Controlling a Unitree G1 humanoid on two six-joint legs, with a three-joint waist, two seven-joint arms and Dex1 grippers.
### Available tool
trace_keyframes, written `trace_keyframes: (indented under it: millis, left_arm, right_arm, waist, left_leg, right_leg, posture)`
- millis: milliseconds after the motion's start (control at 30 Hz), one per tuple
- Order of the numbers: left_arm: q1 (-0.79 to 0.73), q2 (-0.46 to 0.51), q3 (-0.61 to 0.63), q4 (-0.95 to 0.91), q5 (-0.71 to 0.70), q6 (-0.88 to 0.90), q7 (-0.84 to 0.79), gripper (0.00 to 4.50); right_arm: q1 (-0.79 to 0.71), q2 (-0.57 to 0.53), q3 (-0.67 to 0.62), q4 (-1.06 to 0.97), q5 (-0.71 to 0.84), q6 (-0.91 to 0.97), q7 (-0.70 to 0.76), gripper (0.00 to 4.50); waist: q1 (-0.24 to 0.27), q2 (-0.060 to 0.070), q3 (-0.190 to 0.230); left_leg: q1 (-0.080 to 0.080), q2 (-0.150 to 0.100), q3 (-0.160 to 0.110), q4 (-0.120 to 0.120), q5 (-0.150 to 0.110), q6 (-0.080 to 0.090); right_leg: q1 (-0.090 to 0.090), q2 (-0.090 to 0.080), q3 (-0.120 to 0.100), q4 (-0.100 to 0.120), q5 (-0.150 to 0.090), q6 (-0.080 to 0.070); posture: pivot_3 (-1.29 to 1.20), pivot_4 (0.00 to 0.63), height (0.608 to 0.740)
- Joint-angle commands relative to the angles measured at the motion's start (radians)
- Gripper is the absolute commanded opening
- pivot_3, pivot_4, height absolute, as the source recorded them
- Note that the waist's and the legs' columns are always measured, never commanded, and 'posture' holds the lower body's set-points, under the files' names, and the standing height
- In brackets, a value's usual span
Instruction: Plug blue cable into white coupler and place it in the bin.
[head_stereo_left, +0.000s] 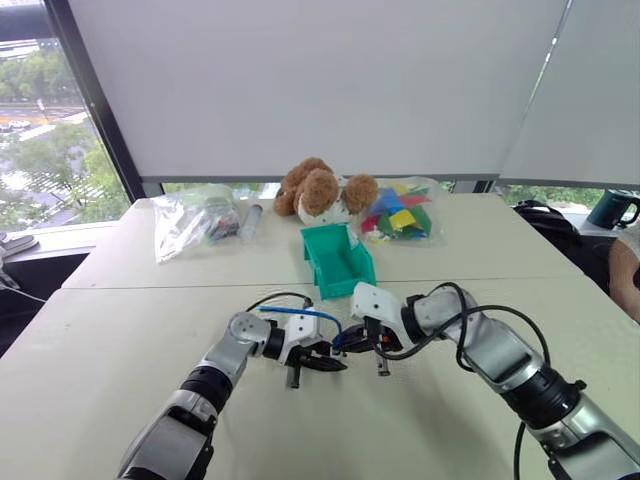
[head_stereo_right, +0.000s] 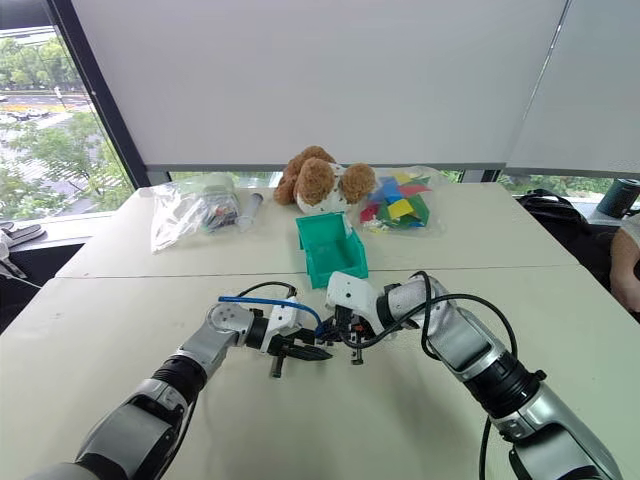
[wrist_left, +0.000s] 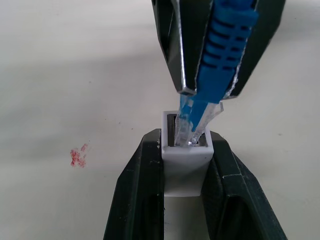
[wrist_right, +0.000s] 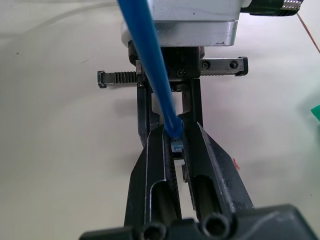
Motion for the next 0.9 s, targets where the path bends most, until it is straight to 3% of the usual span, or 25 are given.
trace_keyframes:
  millis: [33,233,467,900]
  left_arm:
    - [0.002,0.001,0.003,0.003,0.022,0.006,0.016,0.39]
    - [-0.004,-0.005,0.007,0.009,0.027,0.002,0.017,0.39]
    - [-0.006,-0.008,0.008,0.006,0.029,0.003,0.021,0.39]
    - [0.05,0.012,0.022,-0.077,0.014,0.039,0.049,0.39]
  right_arm:
    - [0.007,-0.023,0.009,0.035,-0.016,-0.002,0.048,0.0]
    - [-0.029,-0.026,0.011,0.105,-0.018,-0.038,0.115,0.0]
    - [-0.132,0.049,0.091,0.356,-0.074,-0.174,0.229,0.0]
    - [-0.035,0.147,0.203,0.47,-0.221,-0.222,0.25,0.0]
  waist:
    - [0.002,0.0,0.0]
    - [0.016,0.0,0.0]
    - [0.017,0.0,0.0]
    - [-0.004,-0.001,-0.018]
  left_leg:
    - [0.0,0.0,0.0,0.0,0.0,0.0]
    - [0.0,0.0,0.0,0.0,0.0,0.0]
    - [0.0,-0.002,0.001,0.001,0.0,0.0]
    - [0.018,0.001,-0.001,-0.004,-0.001,0.001]
  right_leg:
    - [0.0,0.0,0.0,0.0,0.0,0.0]
    - [0.0,0.0,0.0,0.0,0.0,0.0]
    - [0.001,0.0,0.0,0.0,0.0,0.0]
    - [0.017,0.0,-0.001,-0.002,-0.001,-0.001]
  posture:
    - [0.0,0.15,0.74]
    - [0.0,0.15,0.74]
    - [0.0,0.15,0.74]
    - [0.0,0.15,0.74]
